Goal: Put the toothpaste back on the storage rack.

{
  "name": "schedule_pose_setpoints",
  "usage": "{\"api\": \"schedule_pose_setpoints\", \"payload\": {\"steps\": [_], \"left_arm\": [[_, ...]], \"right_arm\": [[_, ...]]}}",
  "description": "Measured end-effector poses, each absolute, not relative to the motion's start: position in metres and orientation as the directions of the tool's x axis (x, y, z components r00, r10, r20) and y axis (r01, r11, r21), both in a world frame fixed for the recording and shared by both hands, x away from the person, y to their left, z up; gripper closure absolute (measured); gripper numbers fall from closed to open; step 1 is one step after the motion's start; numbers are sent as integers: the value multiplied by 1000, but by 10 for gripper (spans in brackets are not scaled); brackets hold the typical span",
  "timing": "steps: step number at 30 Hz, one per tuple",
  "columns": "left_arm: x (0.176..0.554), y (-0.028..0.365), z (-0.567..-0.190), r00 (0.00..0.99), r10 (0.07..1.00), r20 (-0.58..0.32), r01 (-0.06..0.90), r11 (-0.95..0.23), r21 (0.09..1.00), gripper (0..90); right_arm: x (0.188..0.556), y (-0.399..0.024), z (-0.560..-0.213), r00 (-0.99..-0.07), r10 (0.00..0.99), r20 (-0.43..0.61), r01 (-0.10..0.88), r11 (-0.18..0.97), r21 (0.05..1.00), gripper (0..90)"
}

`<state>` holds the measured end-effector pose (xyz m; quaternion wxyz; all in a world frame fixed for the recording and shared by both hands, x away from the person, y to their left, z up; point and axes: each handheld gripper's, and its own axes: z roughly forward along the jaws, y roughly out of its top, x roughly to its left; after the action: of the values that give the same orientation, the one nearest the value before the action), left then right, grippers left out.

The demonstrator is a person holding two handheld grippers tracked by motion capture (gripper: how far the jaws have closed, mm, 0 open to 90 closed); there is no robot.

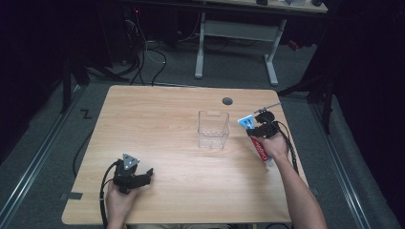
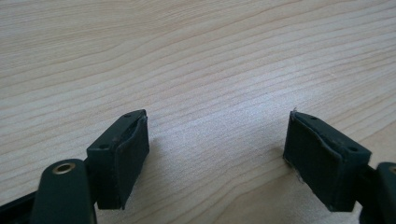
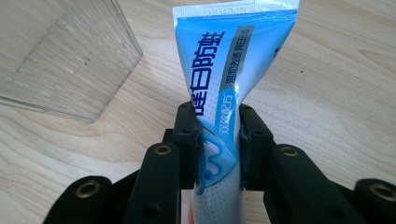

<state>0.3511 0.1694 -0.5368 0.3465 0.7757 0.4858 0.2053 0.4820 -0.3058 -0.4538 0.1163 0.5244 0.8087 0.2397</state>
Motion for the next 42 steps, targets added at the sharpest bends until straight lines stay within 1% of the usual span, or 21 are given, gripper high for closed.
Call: {"api": "schedule_pose_setpoints", "payload": {"steps": [10,18,34,42], "left_arm": [[351,169,-537,444,896,-18,611,-288,737,225],[351,169,-537,444,896,-18,611,-288,737,225],[351,169,-537,444,896,-18,611,-288,737,225],[351,169,-537,443,896,-17,611,-288,737,224]], "right_arm": [[474,-310,-442,-424,902,86,777,313,546,730],[466,-313,-433,-442,893,85,756,320,571,730],[450,-315,-407,-453,884,117,713,281,642,729],[442,-313,-395,-485,866,126,670,275,690,729]]}}
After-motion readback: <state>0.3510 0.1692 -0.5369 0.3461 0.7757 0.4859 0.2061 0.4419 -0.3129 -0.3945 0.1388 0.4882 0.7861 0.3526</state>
